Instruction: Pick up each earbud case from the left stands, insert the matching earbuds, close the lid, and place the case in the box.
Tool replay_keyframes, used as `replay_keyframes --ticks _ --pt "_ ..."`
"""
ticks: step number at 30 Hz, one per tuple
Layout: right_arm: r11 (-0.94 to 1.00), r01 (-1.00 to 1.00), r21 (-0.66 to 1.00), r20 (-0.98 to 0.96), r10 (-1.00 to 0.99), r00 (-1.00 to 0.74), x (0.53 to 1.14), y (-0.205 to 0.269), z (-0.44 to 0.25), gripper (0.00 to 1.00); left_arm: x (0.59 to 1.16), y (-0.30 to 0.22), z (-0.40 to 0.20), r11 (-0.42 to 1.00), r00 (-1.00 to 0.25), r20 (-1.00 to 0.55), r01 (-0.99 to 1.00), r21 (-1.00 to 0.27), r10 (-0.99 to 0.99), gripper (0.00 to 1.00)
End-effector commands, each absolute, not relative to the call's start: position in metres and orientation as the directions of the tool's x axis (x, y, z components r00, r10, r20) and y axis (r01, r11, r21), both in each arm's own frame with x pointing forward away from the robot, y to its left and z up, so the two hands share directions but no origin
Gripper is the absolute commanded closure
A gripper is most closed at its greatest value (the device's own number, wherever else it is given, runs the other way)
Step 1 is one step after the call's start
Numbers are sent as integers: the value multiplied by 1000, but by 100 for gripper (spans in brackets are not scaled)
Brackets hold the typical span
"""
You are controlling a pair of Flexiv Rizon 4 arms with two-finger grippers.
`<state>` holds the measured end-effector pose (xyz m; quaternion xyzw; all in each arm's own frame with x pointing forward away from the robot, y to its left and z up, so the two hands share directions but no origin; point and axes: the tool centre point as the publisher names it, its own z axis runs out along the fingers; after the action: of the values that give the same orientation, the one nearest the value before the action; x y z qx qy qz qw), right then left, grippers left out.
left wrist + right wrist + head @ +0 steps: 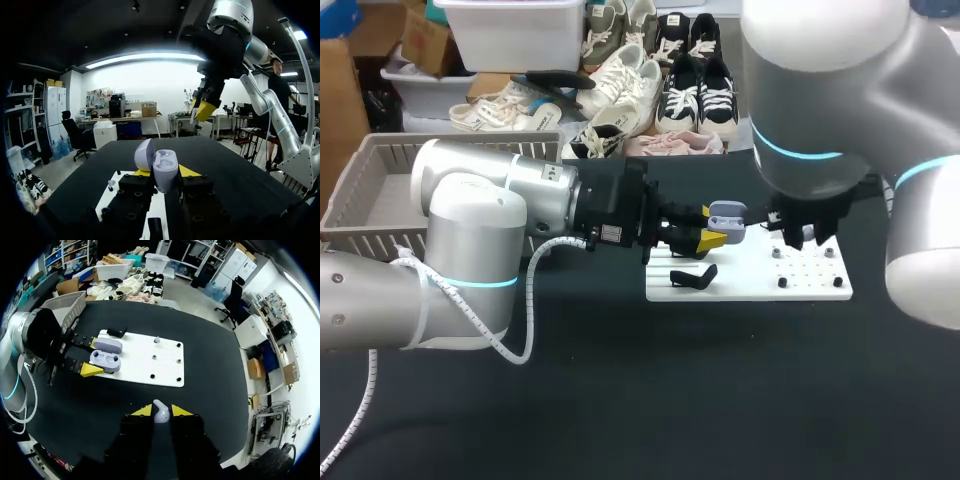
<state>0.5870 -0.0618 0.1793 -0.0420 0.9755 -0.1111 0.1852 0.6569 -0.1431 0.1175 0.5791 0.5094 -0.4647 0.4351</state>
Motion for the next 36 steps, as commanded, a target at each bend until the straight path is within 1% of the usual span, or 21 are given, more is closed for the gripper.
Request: replay_keyframes --ticks 1,10,32,34,36 --pt "972 -33 -232 -348 -115 -930 592 -44 185 100 658 -143 117 -104 49 -981 994 30 185 100" --pt "970 -62 -236 -333 -141 -932 605 -18 189 100 658 -143 117 -104 49 -981 994 30 185 100" --pt "972 -73 -224 -315 -143 -938 605 -18 184 100 658 -143 117 -104 49 -981 994 30 185 100" --pt "978 52 -204 -307 -14 -952 613 -16 188 100 658 -143 117 -104 49 -981 994 30 185 100" --pt "978 150 -146 -309 99 -946 618 -13 193 100 658 -143 117 -104 49 -981 994 30 185 100"
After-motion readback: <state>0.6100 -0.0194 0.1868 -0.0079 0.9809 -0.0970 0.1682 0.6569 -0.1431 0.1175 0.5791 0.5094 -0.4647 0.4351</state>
